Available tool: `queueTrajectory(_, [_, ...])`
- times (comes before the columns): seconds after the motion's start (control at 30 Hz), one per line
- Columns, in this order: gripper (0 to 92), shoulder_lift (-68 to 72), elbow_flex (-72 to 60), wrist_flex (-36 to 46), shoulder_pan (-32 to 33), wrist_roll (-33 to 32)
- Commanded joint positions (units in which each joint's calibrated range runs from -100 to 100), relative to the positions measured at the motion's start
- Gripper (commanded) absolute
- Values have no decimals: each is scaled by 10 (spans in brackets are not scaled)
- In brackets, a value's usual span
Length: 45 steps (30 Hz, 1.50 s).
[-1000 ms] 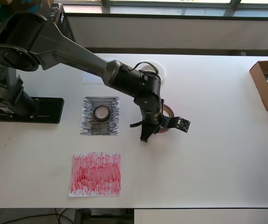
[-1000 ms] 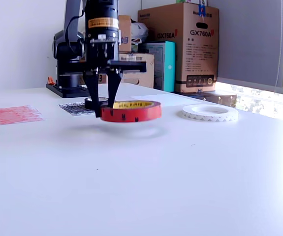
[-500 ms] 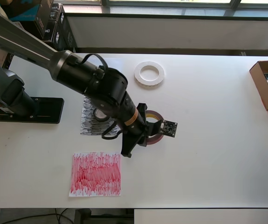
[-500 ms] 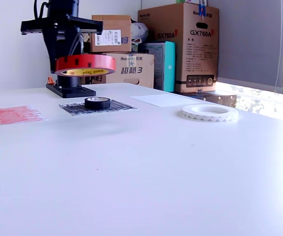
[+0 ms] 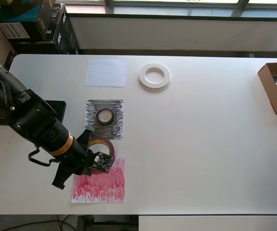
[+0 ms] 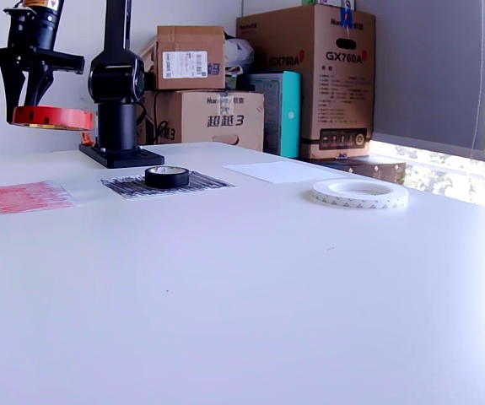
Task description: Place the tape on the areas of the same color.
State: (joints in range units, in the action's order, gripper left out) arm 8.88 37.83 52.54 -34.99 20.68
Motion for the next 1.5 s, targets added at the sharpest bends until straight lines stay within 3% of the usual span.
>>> queueTrajectory(0.0, [0,2,20,-5,-52,34])
queueTrajectory(0.47, [0,61,-15,-5,-81,37])
queueTrajectory(1.47, [0,184,-113,-5,-60,35])
